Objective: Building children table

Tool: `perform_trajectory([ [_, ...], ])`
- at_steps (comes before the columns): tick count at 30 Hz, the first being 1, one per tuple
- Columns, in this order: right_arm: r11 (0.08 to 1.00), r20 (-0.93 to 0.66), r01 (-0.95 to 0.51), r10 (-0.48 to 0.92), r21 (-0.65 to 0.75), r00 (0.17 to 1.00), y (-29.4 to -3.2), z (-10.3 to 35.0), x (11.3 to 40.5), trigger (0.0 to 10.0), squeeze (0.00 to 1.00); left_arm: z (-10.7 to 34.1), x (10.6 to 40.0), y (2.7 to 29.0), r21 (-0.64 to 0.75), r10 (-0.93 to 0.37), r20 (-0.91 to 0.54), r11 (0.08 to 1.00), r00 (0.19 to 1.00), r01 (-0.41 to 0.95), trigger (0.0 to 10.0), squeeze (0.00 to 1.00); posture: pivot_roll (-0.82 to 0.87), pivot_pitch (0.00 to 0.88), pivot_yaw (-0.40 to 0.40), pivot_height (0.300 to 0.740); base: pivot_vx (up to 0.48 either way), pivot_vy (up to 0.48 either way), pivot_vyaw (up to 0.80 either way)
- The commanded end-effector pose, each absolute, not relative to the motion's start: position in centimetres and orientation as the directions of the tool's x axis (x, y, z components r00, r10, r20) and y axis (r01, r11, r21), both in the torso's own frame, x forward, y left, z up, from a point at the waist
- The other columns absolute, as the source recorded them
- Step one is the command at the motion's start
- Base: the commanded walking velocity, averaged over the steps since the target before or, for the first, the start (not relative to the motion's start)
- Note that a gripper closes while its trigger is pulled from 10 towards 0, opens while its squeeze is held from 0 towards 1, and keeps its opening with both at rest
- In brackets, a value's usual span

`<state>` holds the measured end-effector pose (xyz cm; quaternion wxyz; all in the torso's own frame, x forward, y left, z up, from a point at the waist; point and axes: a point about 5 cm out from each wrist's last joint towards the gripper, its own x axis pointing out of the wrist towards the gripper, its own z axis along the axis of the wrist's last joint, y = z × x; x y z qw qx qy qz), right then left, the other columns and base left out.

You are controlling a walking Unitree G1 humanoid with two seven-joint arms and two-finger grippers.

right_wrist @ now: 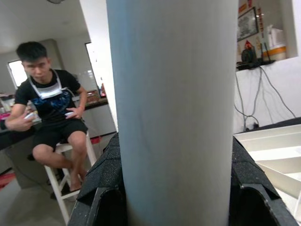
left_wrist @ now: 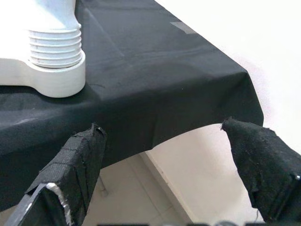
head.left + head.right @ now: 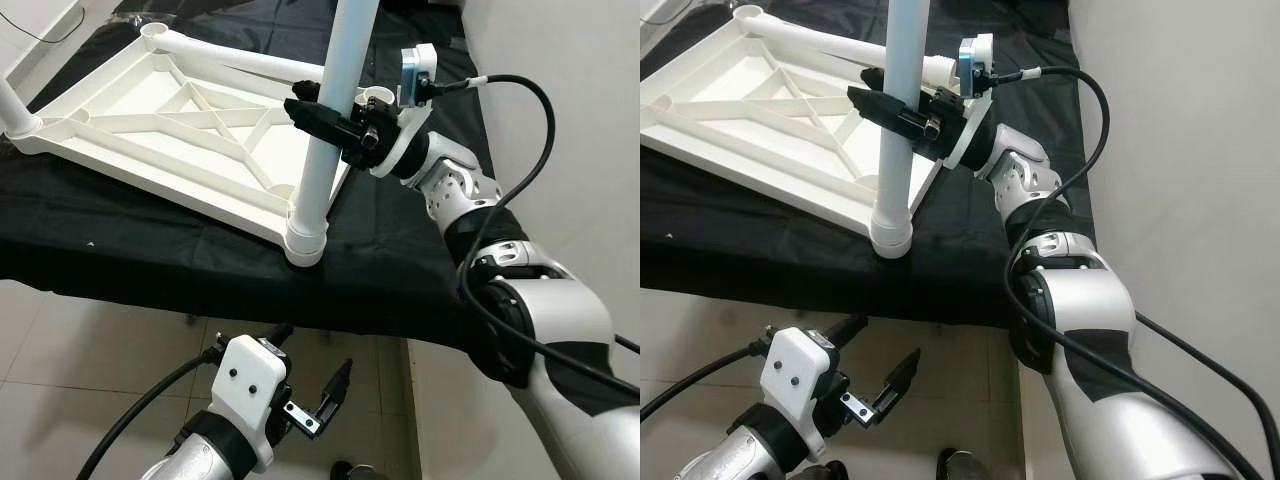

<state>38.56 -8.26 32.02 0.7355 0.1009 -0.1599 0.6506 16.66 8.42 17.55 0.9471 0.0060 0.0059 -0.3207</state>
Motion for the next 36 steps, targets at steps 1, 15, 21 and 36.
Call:
perform_trajectory([
  [1, 0.079, 0.245, -0.986, 0.963, 0.147, 0.113, -7.5, 26.4, 38.4, 0.0, 0.00, 17.2, 16.3, 8.3, 0.009, -0.617, -0.045, 0.786, 0.786, 0.618, 10.0, 0.00, 0.21, 0.304, -0.093, 0.740, 0.000, 0.000, 0.00],
  [15, -0.026, 0.075, -0.999, 0.997, 0.023, -0.024, -7.1, 25.2, 37.6, 0.0, 0.00, 17.4, 16.5, 8.4, 0.014, -0.617, -0.042, 0.786, 0.786, 0.618, 10.0, 0.00, 0.21, 0.312, -0.088, 0.740, 0.000, 0.000, 0.00],
  [21, -0.026, 0.018, -1.000, 1.000, -0.006, -0.026, -7.1, 25.0, 37.6, 0.0, 0.00, 17.3, 16.4, 8.4, 0.014, -0.617, -0.045, 0.786, 0.785, 0.619, 10.0, 0.00, 0.20, 0.314, -0.087, 0.740, 0.000, 0.000, 0.00],
  [36, 0.093, -0.009, -0.995, 0.996, -0.035, 0.093, -6.7, 25.1, 38.2, 0.0, 0.00, 17.2, 16.5, 8.4, 0.011, -0.612, -0.046, 0.790, 0.789, 0.613, 10.0, 0.00, 0.19, 0.317, -0.093, 0.740, 0.000, 0.000, 0.00],
])
